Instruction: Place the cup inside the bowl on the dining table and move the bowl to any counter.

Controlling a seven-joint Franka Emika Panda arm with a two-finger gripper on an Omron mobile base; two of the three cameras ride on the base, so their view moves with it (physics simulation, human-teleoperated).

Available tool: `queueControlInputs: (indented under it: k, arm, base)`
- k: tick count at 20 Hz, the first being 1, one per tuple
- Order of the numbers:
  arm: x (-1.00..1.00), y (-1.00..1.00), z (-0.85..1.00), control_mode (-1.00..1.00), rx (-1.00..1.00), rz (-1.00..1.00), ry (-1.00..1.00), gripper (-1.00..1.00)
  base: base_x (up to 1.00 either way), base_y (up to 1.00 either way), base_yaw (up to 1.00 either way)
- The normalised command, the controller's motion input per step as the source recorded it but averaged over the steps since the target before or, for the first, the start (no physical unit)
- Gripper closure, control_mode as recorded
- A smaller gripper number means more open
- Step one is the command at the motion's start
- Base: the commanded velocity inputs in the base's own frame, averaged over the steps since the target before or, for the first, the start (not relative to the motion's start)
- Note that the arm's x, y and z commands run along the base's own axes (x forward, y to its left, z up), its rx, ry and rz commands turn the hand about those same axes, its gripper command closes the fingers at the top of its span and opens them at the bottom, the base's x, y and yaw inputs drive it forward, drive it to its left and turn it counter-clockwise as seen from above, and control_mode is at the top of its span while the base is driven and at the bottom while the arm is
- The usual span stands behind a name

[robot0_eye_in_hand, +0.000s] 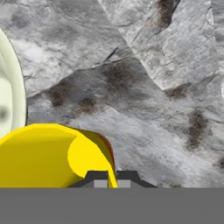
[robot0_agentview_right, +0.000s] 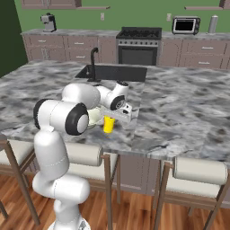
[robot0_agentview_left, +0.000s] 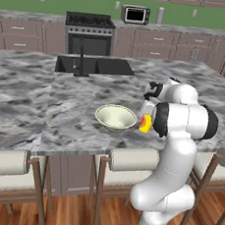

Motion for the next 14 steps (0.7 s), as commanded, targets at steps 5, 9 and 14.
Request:
queueControlInputs:
  k: [5,9,14]
  arm:
    - [0.0,0.0,0.48,-1.0,0.0,0.0,0.0,1.0]
    - [0.0,0.0,0.5,-1.0,0.0,0.0,0.0,1.0]
    - [0.05,0.25,0.54,-1.0,-0.03,0.0,-0.02,1.0]
  base:
    - [0.0,0.0,0.0]
    - [0.0,0.0,0.0]
    - [0.0,0.0,0.0]
